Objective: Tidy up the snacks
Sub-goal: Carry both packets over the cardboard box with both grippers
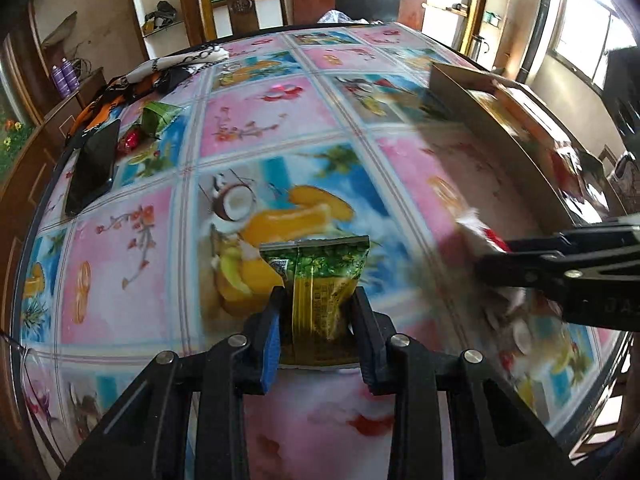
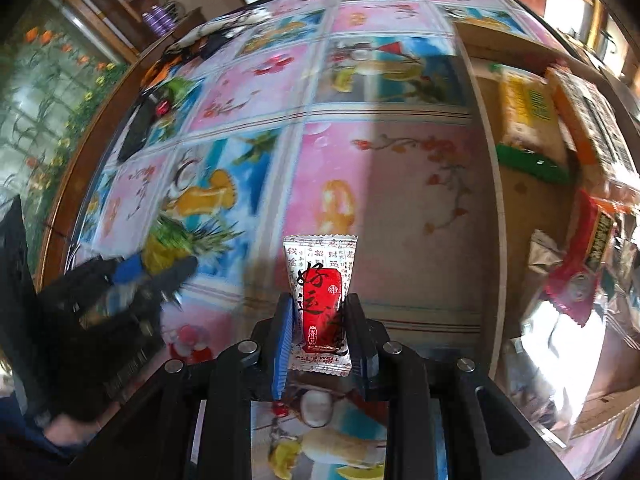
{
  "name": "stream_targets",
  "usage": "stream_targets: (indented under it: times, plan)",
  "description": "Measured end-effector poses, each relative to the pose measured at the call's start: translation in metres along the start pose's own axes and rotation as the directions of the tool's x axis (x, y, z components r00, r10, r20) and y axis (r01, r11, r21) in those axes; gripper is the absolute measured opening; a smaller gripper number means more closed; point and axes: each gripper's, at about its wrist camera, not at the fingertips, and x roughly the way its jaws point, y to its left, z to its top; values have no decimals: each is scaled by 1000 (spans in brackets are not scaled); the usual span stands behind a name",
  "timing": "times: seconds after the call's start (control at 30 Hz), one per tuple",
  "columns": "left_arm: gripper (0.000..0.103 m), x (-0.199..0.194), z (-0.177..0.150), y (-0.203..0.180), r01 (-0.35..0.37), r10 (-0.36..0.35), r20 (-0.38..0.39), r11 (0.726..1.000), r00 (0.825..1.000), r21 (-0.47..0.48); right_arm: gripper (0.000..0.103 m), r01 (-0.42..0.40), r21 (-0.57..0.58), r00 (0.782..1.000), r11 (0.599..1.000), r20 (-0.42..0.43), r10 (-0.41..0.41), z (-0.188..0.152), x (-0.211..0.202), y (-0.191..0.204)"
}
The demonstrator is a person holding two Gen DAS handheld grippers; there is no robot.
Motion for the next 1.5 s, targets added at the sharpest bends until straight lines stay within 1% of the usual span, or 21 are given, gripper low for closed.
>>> stream_targets:
  times: [0.03, 0.13, 0.27, 0.5, 0.6, 0.8, 0.97, 1.17, 1.5]
  plan:
    - [29, -2, 0, 0, 4, -4, -4, 1000, 1000, -4, 27, -8, -6, 1000, 1000, -1, 8, 0, 0, 3]
    - [28, -8, 0, 5, 15, -15, -7, 998, 1000, -56, 27, -25, -29, 1000, 999, 7, 25, -1, -4, 8]
    - [28, -14, 1, 3, -1, 1, -2, 997, 1000, -83, 27, -38, -42, 998, 998, 45, 40, 2, -18, 6]
    - [28, -26, 17, -22, -2, 4, 41, 999, 999, -40, 27, -51, -42, 995, 998, 83, 54, 0, -37, -6]
    - [28, -29, 28, -37, 7, -6, 55, 1000, 998, -15, 27, -59, -37, 991, 998, 115, 63, 0, -51, -16]
    - [28, -31, 46, -70, 37, -40, 81, 998, 996, 46, 27, -83, 2, 987, 997, 137, 82, -9, -69, -46]
    - [28, -30, 55, -91, 55, -61, 88, 996, 994, 77, 27, -66, 41, 987, 997, 148, 60, -19, -78, -71]
    - [28, -28, 63, -109, 71, -79, 93, 994, 992, 87, 27, -43, 92, 985, 995, 171, 26, -25, -91, -100]
    - [28, -33, 81, -132, 95, -108, 121, 990, 987, 109, 27, -20, 159, 975, 987, 220, -16, -28, -114, -134]
